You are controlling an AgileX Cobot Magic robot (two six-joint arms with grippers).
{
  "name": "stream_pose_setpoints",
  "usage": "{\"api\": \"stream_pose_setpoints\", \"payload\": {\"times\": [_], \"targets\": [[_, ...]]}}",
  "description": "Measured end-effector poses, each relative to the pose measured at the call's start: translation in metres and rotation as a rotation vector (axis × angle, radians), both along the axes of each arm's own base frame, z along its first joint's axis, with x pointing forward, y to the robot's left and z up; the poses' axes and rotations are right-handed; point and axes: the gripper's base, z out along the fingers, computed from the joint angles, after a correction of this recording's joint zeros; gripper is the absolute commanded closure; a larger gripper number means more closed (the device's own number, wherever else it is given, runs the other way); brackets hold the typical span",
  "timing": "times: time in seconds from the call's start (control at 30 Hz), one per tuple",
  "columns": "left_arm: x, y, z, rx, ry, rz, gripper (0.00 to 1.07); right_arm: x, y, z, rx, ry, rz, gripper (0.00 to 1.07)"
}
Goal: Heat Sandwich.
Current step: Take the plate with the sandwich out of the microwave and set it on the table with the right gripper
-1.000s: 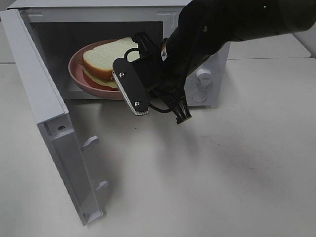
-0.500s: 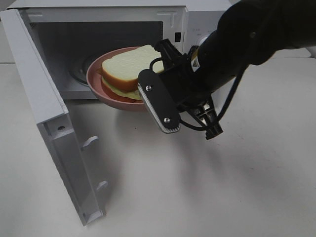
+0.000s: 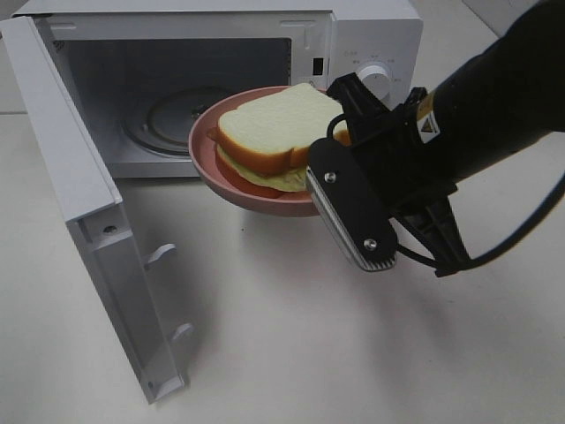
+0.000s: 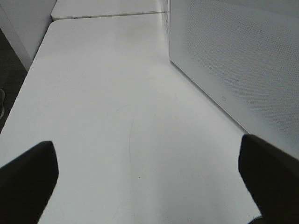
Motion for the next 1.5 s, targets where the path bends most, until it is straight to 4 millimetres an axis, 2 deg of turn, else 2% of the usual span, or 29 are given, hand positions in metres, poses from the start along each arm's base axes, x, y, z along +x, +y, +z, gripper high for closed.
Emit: {"api": "stream_pose_setpoints", "payload": {"times": [0.27,0.6,0.73,1.07,1.5], "targets": [[0.000,0.000,0.000,0.000,0.000,0.000,0.05,-0.024,-0.021,0.006,0.004,-0.011,-0.001,1.07],[0.000,0.000,0.000,0.000,0.000,0.000,0.05,-0.044,-0.037,0.012,0.010,-0.019,-0.010,1.07],[0.000,0.000,0.000,0.000,0.000,0.000,0.05,-0.058,-0.050,0.012,0.005,-0.019,-0.015,1.07],[0.000,0.000,0.000,0.000,0.000,0.000,0.05,-0.079,-0.070,0.016,0.003,-0.040,-0.032,1.07],[0.000,0.000,0.000,0.000,0.000,0.000,0.05,-0.081,-0.090,0.024,-0.002,-0.098,-0.260,1.07]]}}
